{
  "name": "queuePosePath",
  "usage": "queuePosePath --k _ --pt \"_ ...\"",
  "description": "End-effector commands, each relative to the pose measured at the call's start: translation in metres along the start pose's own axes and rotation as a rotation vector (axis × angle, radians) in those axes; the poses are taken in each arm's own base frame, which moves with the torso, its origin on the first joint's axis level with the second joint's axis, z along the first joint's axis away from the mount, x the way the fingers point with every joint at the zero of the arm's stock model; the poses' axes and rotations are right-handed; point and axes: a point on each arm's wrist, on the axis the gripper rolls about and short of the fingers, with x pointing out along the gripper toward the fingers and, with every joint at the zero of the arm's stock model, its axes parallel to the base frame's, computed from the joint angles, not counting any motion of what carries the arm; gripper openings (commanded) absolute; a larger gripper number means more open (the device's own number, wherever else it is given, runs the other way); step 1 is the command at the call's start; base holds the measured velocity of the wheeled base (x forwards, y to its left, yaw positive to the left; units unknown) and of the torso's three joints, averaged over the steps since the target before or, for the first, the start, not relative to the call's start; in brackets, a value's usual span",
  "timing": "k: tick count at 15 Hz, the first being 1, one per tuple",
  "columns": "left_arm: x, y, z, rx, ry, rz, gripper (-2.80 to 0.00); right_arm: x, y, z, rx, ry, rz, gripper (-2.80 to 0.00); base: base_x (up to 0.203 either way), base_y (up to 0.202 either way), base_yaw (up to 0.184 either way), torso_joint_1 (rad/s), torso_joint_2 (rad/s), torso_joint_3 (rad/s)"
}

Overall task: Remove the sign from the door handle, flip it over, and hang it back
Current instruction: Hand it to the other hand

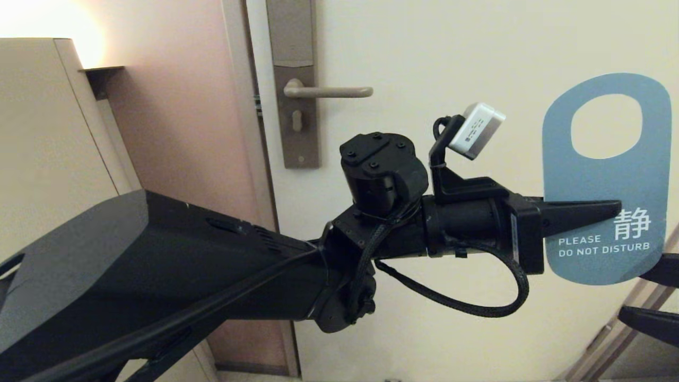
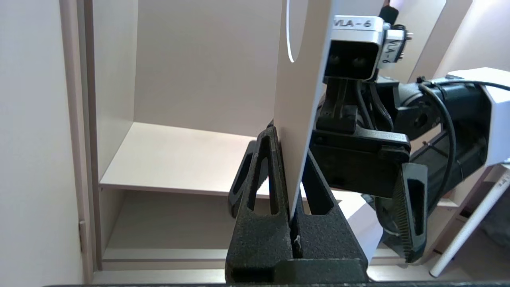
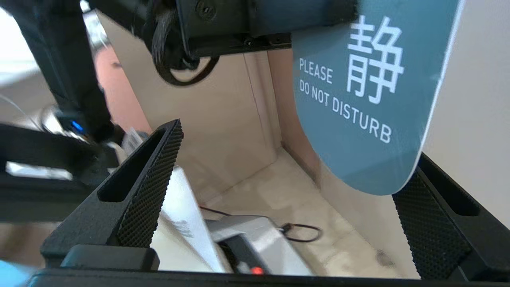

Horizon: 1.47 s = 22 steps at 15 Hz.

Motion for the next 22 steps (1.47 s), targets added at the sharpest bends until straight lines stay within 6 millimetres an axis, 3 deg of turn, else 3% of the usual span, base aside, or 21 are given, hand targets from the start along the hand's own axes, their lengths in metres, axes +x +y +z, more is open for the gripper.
queuePosePath --k 1,13,22 --pt "0.003 -0.007 0.003 0.003 -0.007 -0.016 -2.8 -0.003 0.004 0.0 0.02 -0.011 0.005 0.0 0.0 0.0 0.0 0.0 0.0 0.0" --pt "-0.001 -0.014 0.003 -0.078 0.011 -0.028 -2.8 0.003 -0.008 -0.009 0.059 -0.011 -0.038 0.0 0.0 0.0 0.0 0.0 0.0 0.0" --pt "-0.01 -0.012 0.006 -0.113 0.084 -0.119 -2.8 0.006 -0.016 -0.004 0.042 -0.033 -0.054 0.0 0.0 0.0 0.0 0.0 0.0 0.0"
